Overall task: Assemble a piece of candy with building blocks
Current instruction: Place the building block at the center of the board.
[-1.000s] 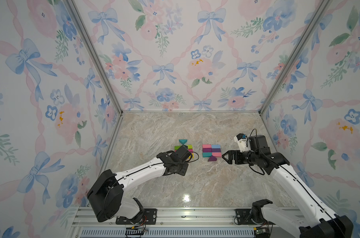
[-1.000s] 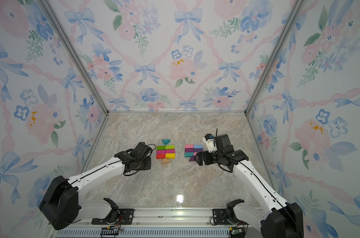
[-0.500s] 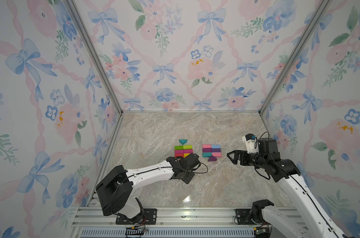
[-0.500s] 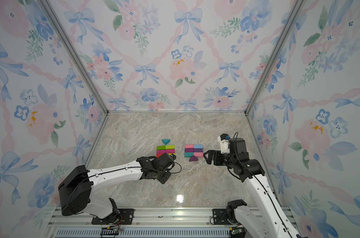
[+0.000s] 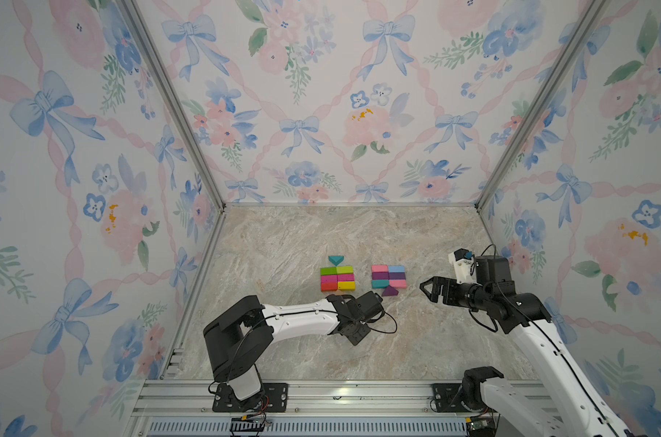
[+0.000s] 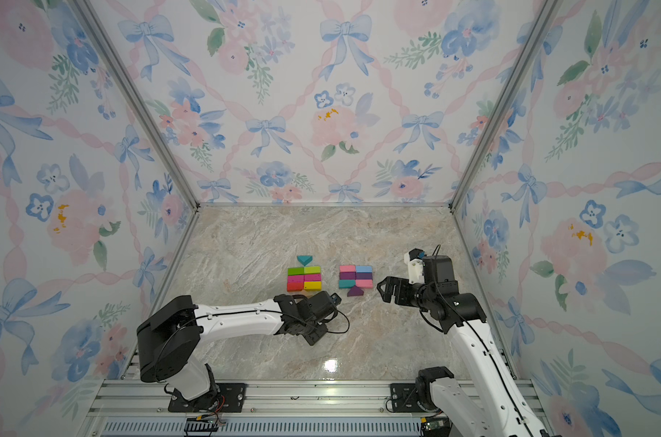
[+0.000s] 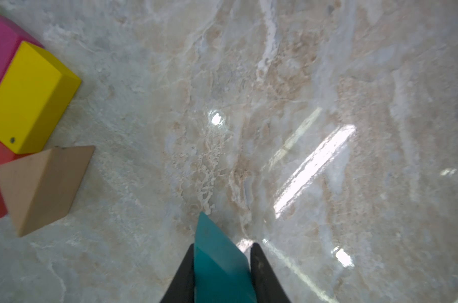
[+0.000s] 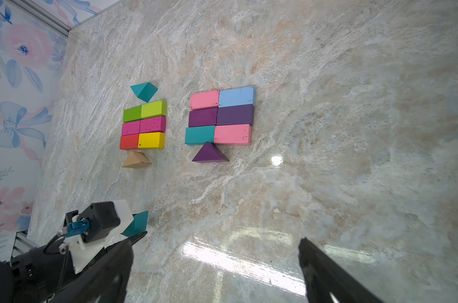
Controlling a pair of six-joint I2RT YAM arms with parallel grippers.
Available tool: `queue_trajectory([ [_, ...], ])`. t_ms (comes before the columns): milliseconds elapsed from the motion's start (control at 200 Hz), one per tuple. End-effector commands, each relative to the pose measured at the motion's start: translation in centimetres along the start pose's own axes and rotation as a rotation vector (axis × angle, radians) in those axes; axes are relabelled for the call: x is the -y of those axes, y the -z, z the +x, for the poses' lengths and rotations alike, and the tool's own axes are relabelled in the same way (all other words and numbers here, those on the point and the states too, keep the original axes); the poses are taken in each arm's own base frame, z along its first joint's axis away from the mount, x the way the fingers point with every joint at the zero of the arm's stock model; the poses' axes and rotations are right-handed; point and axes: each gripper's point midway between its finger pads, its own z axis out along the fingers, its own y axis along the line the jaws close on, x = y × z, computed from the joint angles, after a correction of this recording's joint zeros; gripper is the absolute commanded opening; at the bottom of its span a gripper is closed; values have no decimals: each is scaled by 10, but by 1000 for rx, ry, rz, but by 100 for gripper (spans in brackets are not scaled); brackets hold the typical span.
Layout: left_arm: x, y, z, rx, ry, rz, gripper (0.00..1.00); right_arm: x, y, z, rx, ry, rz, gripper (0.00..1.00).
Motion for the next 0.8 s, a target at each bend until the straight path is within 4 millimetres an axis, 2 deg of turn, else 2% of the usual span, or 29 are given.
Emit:
queue_trajectory([
  [0, 10, -5, -7, 15, -45, 22, 30, 2, -4, 3, -10, -9, -7, 99],
  [280, 14, -15, -7, 9, -55, 29, 32, 5, -13, 4, -23, -19, -11, 99],
  [540, 14, -15, -9, 19, -52, 29, 39, 5, -12, 3, -18, -19, -6, 99],
  [605, 15, -12, -13, 30, -49, 38, 49, 4, -11, 2, -13, -22, -7, 99],
  [685, 17, -7, -17, 43, -44, 52, 55, 3, -9, 0, -6, -26, -12, 99],
  [715, 18, -3, -18, 54, -38, 62, 55, 3, -8, 0, -7, -24, -11, 99],
  [790, 17, 12, -18, 86, -7, 84, 65, 1, -6, 2, -17, -15, -10, 99],
])
